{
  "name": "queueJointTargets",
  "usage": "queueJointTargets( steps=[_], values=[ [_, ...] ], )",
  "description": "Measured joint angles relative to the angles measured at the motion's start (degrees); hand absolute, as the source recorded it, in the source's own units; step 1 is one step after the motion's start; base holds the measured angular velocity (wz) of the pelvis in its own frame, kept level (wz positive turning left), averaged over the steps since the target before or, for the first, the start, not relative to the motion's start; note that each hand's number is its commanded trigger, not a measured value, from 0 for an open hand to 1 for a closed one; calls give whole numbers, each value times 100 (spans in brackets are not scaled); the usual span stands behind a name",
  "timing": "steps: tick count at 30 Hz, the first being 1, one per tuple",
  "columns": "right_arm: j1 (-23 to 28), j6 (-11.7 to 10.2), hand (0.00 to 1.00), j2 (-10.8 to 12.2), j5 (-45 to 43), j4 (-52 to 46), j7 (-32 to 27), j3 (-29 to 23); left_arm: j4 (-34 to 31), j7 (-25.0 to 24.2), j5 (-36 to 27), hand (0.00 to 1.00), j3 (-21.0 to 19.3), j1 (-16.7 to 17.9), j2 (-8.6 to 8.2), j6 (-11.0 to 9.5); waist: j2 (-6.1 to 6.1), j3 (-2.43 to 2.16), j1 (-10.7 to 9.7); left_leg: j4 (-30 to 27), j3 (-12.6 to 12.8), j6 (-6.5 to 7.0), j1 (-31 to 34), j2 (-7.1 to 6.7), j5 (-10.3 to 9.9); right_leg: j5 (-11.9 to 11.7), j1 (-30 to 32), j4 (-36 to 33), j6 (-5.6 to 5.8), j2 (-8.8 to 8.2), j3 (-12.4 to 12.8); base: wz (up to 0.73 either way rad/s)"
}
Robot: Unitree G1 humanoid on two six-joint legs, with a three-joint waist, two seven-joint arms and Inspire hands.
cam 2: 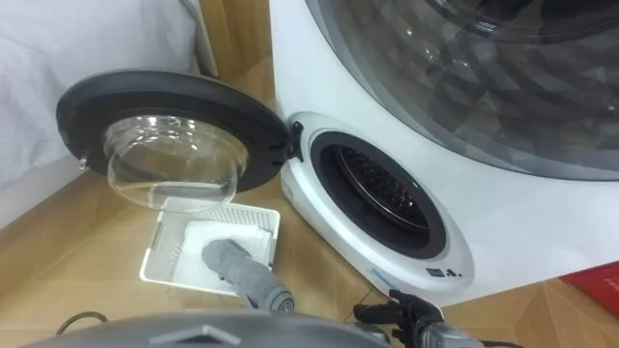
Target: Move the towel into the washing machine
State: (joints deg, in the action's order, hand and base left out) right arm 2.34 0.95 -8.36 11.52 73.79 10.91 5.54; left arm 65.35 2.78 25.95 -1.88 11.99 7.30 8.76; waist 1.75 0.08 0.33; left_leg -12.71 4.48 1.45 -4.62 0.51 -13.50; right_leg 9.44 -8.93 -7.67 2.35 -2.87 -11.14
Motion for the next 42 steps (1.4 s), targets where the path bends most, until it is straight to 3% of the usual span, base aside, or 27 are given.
queueJointTargets(
  steps=[16, 23, 26, 32, 36, 39, 42],
  values=[
    [-63, -30, 0, -30, 39, -5, 54, 2, -1, 44, 64, 0, -2, -123, 2, -91, -16, -15, 5, -19, -5, 2, 391, 0, 5, -6, 388, -16, -10, -2, -10, 0],
    [-122, -89, 0, -41, 147, 0, 53, 120, -183, 241, 238, 0, -2, -249, 5, -331, -54, -2, -10, -60, -89, 2, 560, -13, 5, -7, 512, -13, -10, -10, -99, 7],
    [-193, -95, 0, -43, 89, 28, 99, 181, -191, 406, 294, 0, 23, -583, 8, -464, -52, 39, -39, -120, -153, 5, 731, -25, 8, -7, 628, -14, -10, -18, -162, 11],
    [-536, -225, 0, -61, -63, 165, 140, 474, -161, 709, 293, 0, 453, -1094, 23, -874, -152, 48, -25, -211, -135, 2, 1053, -1, 29, -3, 1043, -154, -15, -26, -115, -6],
    [-766, -284, 0, -66, -195, 269, 188, 711, 64, 780, 292, 0, 666, -1461, 12, -1143, -122, 75, -8, -225, -35, 6, 1208, 5, 32, 3, 1353, -298, -26, -40, 32, -21],
    [-1119, -283, 0, -27, -260, 423, 192, 731, 367, 779, 369, 0, 667, -1910, -14, -1185, -118, 185, -10, -367, -4, 11, 1499, 24, 35, 37, 1811, -727, -78, -79, 36, -17],
    [-1319, -334, 0, -8, -286, 430, 158, 804, 452, 817, 604, 0, 803, -2372, -20, -1265, -120, 229, -46, -535, -4, 50, 1951, 11, 57, 61, 2363, -1110, -114, -133, 46, -2]
  ],
)
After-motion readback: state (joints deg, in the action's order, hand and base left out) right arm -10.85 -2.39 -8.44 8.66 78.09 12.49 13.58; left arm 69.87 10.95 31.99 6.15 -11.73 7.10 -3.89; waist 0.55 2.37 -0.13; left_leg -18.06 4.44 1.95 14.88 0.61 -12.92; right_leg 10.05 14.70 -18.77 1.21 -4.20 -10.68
